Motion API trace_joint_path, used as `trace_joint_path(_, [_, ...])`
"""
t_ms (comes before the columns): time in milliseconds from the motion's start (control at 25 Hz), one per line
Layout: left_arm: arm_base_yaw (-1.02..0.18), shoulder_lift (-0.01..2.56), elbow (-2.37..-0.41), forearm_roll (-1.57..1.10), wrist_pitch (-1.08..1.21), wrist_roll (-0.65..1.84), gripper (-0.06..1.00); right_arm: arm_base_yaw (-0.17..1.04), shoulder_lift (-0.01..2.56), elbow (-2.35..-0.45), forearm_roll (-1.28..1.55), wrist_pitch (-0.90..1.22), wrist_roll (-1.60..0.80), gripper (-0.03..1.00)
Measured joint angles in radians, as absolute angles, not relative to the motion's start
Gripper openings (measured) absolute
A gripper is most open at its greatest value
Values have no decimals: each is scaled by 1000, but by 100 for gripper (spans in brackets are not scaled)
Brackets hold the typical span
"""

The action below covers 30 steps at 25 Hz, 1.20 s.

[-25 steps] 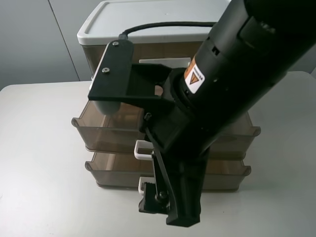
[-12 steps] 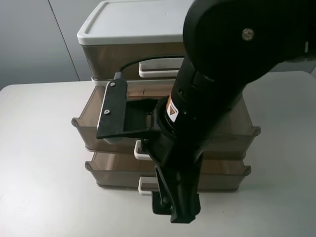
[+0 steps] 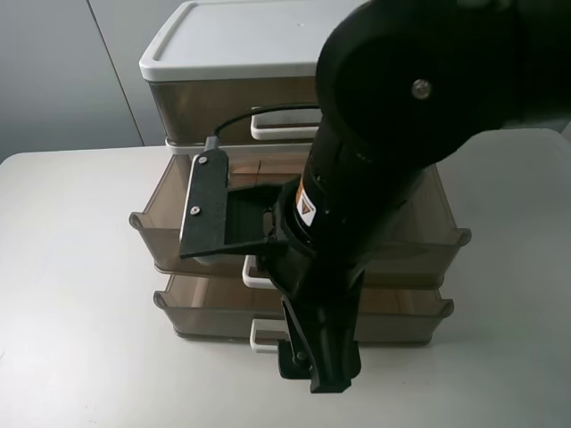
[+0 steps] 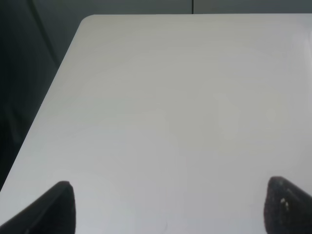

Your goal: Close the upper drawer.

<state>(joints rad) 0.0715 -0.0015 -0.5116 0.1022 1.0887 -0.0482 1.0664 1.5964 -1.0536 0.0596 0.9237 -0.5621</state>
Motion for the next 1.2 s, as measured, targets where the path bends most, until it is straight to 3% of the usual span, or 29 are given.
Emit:
trace_joint_path(800, [71,-1,-512,102,1089,-46,74,1019,1647,-1054,-189,733,-550,70])
trace_joint_path(1200, [71,-1,-512,102,1089,-46,74,1019,1603,-1054,-112,759,-508,70])
